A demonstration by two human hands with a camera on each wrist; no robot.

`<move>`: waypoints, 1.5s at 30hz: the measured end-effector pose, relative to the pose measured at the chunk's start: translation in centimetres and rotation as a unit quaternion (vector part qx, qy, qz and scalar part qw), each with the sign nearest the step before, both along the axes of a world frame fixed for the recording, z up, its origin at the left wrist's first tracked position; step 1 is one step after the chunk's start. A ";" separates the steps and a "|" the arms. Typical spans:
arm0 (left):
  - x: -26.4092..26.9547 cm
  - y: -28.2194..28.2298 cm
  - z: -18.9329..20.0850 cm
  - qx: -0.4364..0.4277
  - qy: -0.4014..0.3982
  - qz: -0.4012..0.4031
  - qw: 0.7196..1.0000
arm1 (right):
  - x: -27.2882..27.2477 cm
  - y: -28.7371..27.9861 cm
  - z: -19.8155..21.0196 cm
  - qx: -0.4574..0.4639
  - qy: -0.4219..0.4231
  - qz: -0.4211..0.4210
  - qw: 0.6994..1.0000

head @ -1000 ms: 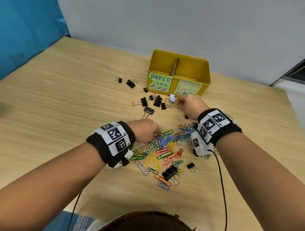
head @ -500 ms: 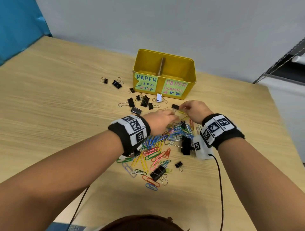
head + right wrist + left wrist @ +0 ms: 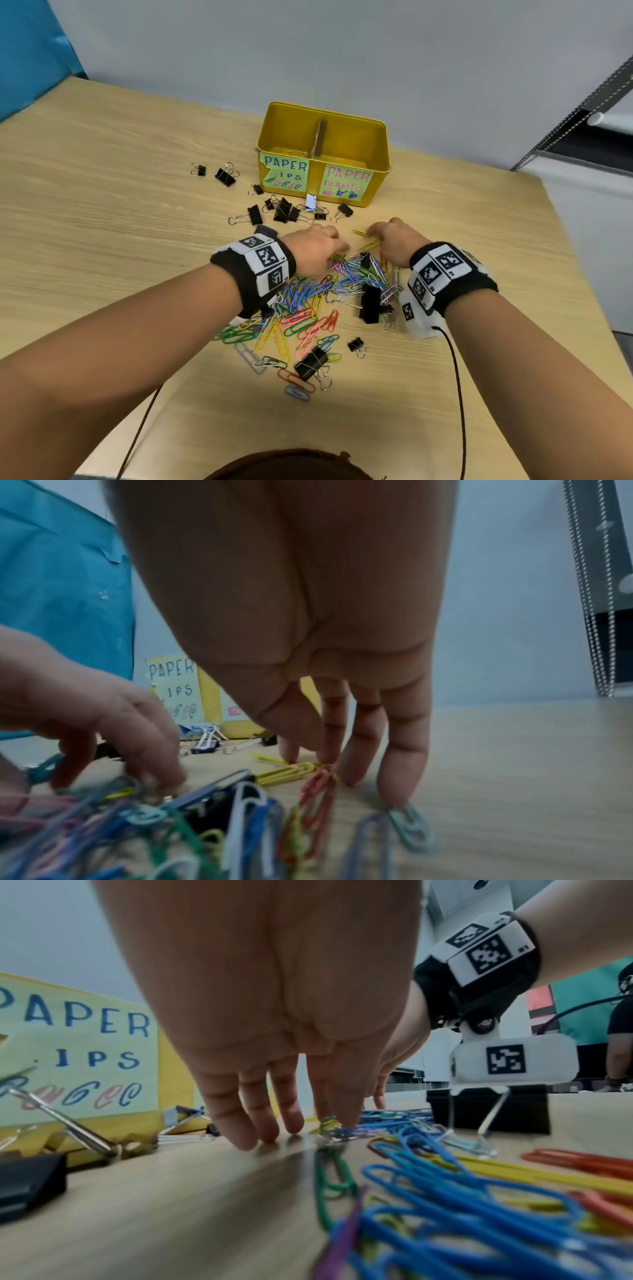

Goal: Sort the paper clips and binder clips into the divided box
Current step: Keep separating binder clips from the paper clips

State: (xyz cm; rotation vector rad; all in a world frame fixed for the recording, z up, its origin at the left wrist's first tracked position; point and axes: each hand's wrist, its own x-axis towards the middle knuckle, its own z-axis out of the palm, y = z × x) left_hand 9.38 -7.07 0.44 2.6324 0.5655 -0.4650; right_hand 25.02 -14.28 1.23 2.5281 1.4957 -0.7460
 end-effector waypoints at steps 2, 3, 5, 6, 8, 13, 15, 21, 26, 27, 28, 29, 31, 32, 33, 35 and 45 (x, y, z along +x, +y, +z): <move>-0.3 -0.5 0.0 -0.005 0.008 0.000 1.000 | -1.1 0.1 0.1 -0.005 0.047 0.038 0.998; -0.5 -0.6 0.2 -0.014 0.013 0.007 1.000 | -1.6 0.2 0.2 0.001 0.071 0.061 0.996; -0.9 -0.5 0.6 -0.023 0.030 0.020 0.999 | -2.1 0.4 0.6 0.029 0.107 0.063 0.992; -1.1 -0.3 0.8 -0.017 0.032 0.026 0.999 | -2.0 0.5 0.7 0.057 0.111 0.041 0.991; -1.2 -0.2 1.0 -0.010 0.012 0.044 0.999 | -1.4 0.5 0.9 0.100 0.077 -0.001 0.992; -0.1 -1.0 0.5 -0.016 0.017 0.003 1.000 | -1.2 -0.2 0.9 0.045 0.035 0.005 0.998; 0.2 -1.2 0.1 -0.009 0.080 -0.032 0.996 | -1.6 -0.3 0.4 0.019 0.017 0.025 0.999; -1.4 -1.6 0.6 0.001 0.136 -0.055 0.989 | -1.5 0.1 -0.3 0.022 -0.033 -0.006 0.999; -2.4 -2.4 1.5 -0.002 0.132 -0.057 0.990 | -2.6 1.6 -1.0 0.018 -0.026 -0.021 0.999; -2.4 -2.5 1.8 0.005 0.114 -0.049 0.992 | -2.7 1.7 -0.9 0.030 -0.023 -0.028 0.999; -2.3 -2.5 2.1 0.017 0.092 -0.038 0.995 | -2.6 1.8 -0.6 0.048 -0.027 -0.033 0.998; -2.2 -2.3 2.3 0.031 0.070 -0.026 0.997 | -2.5 1.7 -0.4 0.070 -0.033 -0.036 0.996; -2.0 -2.1 2.4 0.046 0.043 -0.010 0.998 | -2.1 1.4 -0.3 0.105 -0.016 -0.025 0.994; -1.8 -2.0 2.3 0.046 0.048 -0.013 0.998 | -1.8 1.1 -0.3 0.105 0.004 -0.008 0.994; -1.6 -2.0 2.2 0.043 0.064 -0.022 0.997 | -1.6 0.7 -0.3 0.093 0.021 0.012 0.995; -1.3 -2.1 1.8 0.032 0.109 -0.035 0.993 | -1.3 0.1 -0.4 0.065 0.019 0.034 0.997; -1.5 -1.3 0.7 0.028 0.109 0.018 0.993 | -0.5 -0.9 0.9 0.041 -0.040 -0.082 0.995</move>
